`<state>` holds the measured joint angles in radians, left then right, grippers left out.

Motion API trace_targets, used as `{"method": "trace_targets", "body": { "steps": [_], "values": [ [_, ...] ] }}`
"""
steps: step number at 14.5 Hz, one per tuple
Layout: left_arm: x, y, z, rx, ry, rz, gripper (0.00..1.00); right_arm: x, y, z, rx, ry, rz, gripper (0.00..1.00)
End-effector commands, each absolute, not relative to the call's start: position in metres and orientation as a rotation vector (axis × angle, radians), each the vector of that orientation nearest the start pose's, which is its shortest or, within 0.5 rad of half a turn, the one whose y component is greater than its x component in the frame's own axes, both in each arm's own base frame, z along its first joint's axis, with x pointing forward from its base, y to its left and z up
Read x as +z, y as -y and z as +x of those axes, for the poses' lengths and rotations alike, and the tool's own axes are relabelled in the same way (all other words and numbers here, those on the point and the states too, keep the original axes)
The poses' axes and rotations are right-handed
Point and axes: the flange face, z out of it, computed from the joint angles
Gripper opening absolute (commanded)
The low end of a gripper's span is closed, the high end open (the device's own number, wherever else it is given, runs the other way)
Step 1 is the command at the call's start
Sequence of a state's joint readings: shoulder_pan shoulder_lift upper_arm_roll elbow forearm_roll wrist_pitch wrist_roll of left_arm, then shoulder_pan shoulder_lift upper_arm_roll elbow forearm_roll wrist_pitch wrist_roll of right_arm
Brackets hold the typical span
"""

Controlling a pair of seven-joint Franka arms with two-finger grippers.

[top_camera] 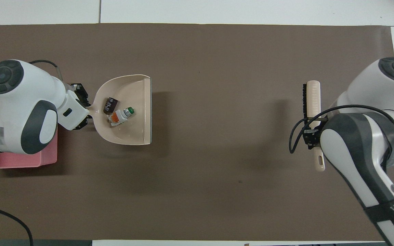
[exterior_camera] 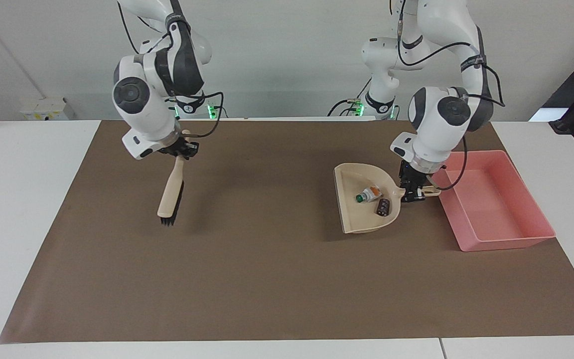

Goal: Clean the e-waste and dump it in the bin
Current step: 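Lift the dustpan toward the pink bin while the right gripper returns the brush, then tip the dustpan over the pink bin with the left gripper to dump the component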

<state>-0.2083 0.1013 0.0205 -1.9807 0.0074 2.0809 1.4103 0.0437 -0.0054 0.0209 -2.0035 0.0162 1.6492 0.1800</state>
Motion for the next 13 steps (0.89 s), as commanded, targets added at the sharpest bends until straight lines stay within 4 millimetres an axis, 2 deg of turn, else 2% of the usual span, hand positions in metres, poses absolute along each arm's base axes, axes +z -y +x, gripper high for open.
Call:
{"method": "trace_targets", "body": {
  "steps": [1, 3, 6, 8, 9, 10, 13],
  "values": [
    [0.446, 0.069, 0.583, -0.007, -2.211, -2.254, 0.00, 0.419, 0.008, 0.489, 0.535, -0.085, -3.127, 0.00],
    [0.470, 0.033, 0.591, -0.007, -2.190, -2.272, 0.00, 0.400, 0.051, 0.482, 0.491, -0.070, -3.122, 0.00],
    [0.503, -0.037, 0.600, -0.056, -2.101, -2.290, 0.00, 0.372, 0.090, 0.472, 0.433, -0.080, -3.112, 0.00],
    [0.514, -0.074, 0.601, -0.051, -2.041, -2.280, 0.00, 0.361, 0.091, 0.469, 0.416, -0.074, -3.114, 0.00],
    [0.522, -0.092, 0.602, -0.030, -2.004, -2.269, 0.00, 0.356, 0.091, 0.466, 0.429, -0.017, -3.108, 0.00],
    [0.523, -0.104, 0.602, -0.007, -1.980, -2.263, 0.00, 0.352, 0.092, 0.461, 0.435, 0.052, -3.098, 0.00],
    [0.525, -0.157, 0.598, -0.014, -1.853, -2.247, 0.00, 0.344, 0.104, 0.452, 0.427, 0.014, -3.096, 0.00]
  ]
}}
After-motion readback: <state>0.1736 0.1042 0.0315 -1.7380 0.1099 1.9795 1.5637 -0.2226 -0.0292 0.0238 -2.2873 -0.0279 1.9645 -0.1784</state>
